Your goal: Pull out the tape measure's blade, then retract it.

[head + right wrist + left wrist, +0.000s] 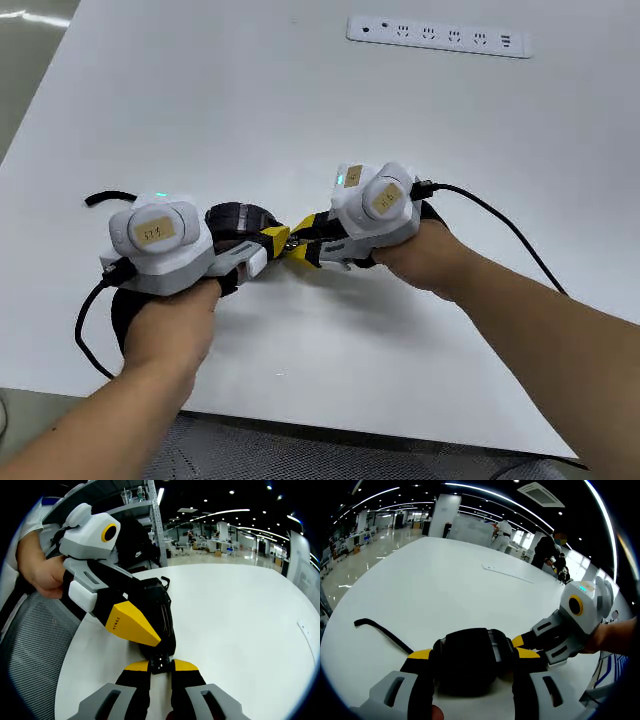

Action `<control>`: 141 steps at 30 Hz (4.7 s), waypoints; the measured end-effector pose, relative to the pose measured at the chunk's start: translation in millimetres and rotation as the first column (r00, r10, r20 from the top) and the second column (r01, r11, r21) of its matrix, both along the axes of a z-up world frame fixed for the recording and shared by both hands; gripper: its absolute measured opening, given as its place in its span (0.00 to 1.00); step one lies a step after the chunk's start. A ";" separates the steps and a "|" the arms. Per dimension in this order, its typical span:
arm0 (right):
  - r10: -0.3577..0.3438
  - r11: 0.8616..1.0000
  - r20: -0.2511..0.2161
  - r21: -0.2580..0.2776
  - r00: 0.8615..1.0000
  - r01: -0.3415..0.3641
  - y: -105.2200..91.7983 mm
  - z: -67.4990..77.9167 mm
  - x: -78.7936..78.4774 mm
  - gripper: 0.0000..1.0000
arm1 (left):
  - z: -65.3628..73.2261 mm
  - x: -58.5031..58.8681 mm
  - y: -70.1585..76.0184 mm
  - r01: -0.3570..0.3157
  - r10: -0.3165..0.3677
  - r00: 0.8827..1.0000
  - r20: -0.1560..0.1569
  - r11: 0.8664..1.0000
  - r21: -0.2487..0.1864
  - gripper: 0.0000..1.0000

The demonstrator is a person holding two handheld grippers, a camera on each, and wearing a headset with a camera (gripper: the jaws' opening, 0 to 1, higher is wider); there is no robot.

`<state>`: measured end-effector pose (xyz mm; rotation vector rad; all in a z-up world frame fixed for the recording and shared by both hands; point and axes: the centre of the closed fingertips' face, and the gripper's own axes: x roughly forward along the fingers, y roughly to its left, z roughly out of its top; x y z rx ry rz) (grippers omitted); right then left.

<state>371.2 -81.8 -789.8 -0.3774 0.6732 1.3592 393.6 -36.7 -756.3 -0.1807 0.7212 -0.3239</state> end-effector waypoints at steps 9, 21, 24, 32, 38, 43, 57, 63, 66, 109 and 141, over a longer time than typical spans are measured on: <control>0.007 1.000 -0.004 0.008 1.000 -0.007 2.4 1.0 -2.2 0.20 | -2.2 -0.5 -1.6 0.036 -0.036 0.999 -0.003 0.999 0.023 0.60; -0.012 1.000 -0.001 0.015 1.000 0.012 -3.5 4.8 -2.1 0.22 | 0.9 -0.5 -0.3 0.044 -0.044 0.999 0.010 0.999 0.022 0.64; -0.023 0.999 0.000 0.023 1.000 0.023 -5.8 8.1 -2.4 0.23 | 5.8 -1.4 -0.8 0.062 -0.063 0.998 0.025 0.998 0.022 0.66; -0.032 0.999 0.000 0.024 0.999 0.032 -7.6 10.5 -3.3 0.24 | 12.7 -1.3 -2.5 0.098 -0.100 0.994 0.053 0.994 0.038 0.68; -0.063 0.997 0.012 0.034 0.998 0.063 -20.5 19.5 -5.4 0.26 | 21.4 -8.1 -5.1 0.153 -0.156 0.985 0.074 0.987 0.047 0.68; -0.124 0.991 0.000 0.043 0.992 0.124 -36.0 25.7 -8.3 0.31 | 24.6 -14.6 -3.0 0.206 -0.212 0.973 0.091 0.976 0.067 0.68; -0.207 0.978 0.035 0.018 0.978 0.207 -74.2 42.4 -24.2 0.44 | 30.7 -35.2 7.7 0.338 -0.348 0.932 0.101 0.935 0.103 0.73; -0.261 0.965 0.037 0.024 0.965 0.260 -94.0 48.2 -31.3 0.51 | 35.1 -44.6 12.0 0.371 -0.381 0.919 0.104 0.923 0.104 0.79; -0.288 0.958 0.033 0.023 0.957 0.287 -106.1 49.6 -36.2 0.53 | 36.9 -50.5 13.8 0.393 -0.403 0.909 0.104 0.914 0.104 0.80; -0.493 0.868 0.052 -0.034 0.869 0.495 -209.6 68.0 -82.5 0.81 | 44.5 -86.8 52.9 0.532 -0.546 0.836 0.049 0.830 0.170 0.97; -0.525 0.847 0.069 -0.057 0.848 0.529 -239.1 75.2 -104.1 0.97 | 53.8 -104.0 64.0 0.568 -0.585 0.811 0.033 0.798 0.201 0.99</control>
